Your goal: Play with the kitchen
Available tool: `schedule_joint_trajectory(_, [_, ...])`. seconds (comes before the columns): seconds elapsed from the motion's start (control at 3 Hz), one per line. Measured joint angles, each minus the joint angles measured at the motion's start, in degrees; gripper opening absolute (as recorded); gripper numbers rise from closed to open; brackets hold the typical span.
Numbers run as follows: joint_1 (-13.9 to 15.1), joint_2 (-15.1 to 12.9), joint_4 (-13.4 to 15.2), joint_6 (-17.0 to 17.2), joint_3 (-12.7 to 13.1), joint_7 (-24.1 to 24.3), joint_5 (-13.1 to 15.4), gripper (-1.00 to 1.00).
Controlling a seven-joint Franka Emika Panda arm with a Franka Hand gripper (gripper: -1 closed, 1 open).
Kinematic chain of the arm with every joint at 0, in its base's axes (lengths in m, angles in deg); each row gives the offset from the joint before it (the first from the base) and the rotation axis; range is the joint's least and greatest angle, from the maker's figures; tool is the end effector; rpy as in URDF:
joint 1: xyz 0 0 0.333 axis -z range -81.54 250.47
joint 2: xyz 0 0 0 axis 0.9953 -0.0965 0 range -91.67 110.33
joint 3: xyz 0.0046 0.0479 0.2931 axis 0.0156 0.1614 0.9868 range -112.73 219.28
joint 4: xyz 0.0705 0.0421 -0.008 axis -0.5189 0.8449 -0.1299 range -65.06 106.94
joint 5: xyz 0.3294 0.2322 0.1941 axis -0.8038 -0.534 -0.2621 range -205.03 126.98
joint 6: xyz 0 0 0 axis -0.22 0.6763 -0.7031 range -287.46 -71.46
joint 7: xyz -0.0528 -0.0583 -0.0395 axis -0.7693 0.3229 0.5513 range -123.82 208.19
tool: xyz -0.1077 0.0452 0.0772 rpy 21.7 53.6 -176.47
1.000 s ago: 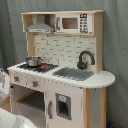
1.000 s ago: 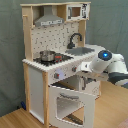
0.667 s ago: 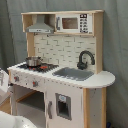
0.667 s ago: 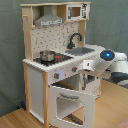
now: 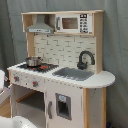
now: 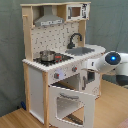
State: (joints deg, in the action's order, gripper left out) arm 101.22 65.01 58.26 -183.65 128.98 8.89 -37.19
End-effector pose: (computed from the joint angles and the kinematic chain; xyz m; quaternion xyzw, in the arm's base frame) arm 0.2689 0.4524 0.4076 0.6556 0.5978 0.0892 0.4527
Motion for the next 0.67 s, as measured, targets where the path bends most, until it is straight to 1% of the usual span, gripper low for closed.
schedule_joint_trajectory(0.33, [-0.26,4.09,-2.41,3.90,0.97,-0.01,3.39,1.00])
schedule_joint_trajectory(0.67, [-0.11,7.89,-4.83,6.40,2.74,-0.01,6.69,1.00])
